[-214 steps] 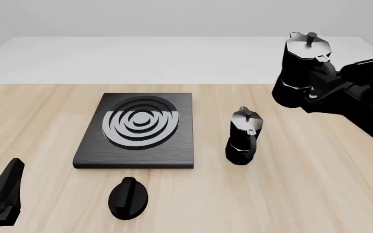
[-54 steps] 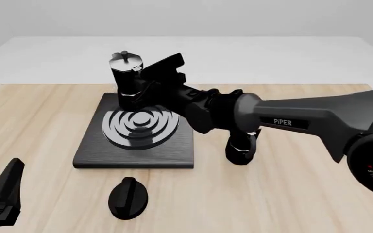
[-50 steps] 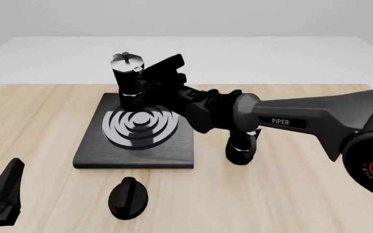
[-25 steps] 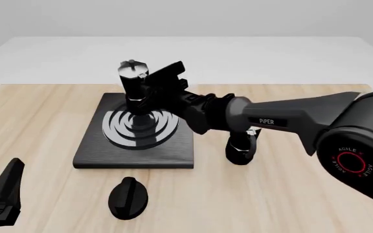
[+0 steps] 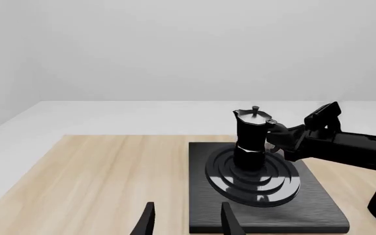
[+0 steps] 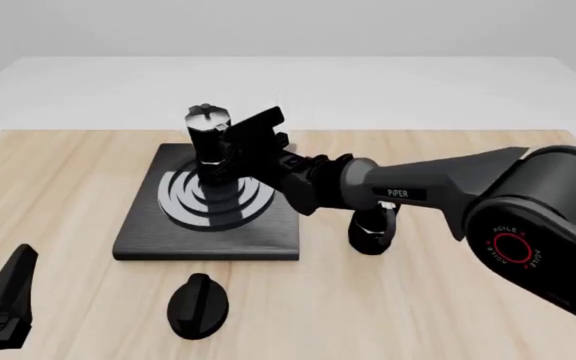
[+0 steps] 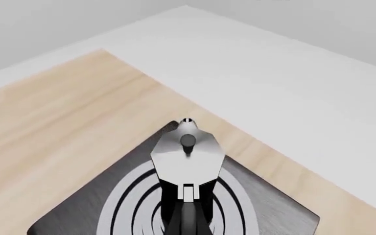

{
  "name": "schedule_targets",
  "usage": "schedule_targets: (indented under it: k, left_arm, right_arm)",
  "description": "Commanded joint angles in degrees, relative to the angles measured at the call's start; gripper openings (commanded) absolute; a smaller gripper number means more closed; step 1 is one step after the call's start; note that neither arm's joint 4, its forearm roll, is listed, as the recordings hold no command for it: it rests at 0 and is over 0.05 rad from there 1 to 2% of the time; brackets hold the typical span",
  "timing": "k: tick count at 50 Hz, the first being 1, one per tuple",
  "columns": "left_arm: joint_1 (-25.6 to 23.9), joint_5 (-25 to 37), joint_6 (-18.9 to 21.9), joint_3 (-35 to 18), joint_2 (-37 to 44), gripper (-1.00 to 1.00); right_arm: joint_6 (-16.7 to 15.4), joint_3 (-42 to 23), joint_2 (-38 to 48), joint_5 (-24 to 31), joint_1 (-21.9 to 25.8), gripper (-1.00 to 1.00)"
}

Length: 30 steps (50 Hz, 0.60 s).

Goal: Put the right moka pot on the stove.

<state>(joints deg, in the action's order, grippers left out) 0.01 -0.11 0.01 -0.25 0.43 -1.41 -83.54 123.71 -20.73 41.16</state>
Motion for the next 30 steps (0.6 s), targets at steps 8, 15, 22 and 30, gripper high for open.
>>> schedule_targets:
  k: [8, 15, 22, 30]
  left_arm:
    - [-0.01, 0.0, 0.03, 0.0, -0.01, 1.0]
    - [-0.01, 0.0, 0.0, 0.0, 0.0, 1.0]
    - [0.0, 0.0, -0.01, 0.0, 0.0, 1.0]
    - [-0.03, 0.0, 0.02, 0.0, 0.01, 1.0]
  right_arm:
    - [1.25, 0.92, 0.19, -2.91, -0.27, -1.0]
    - [1.5, 2.1, -0.28, -3.61, -0.16, -1.0]
    - [1.45, 2.83, -1.01, -3.88, -0.55, -1.0]
    - [0.84, 3.58, -1.75, -4.21, -1.16, 1.0]
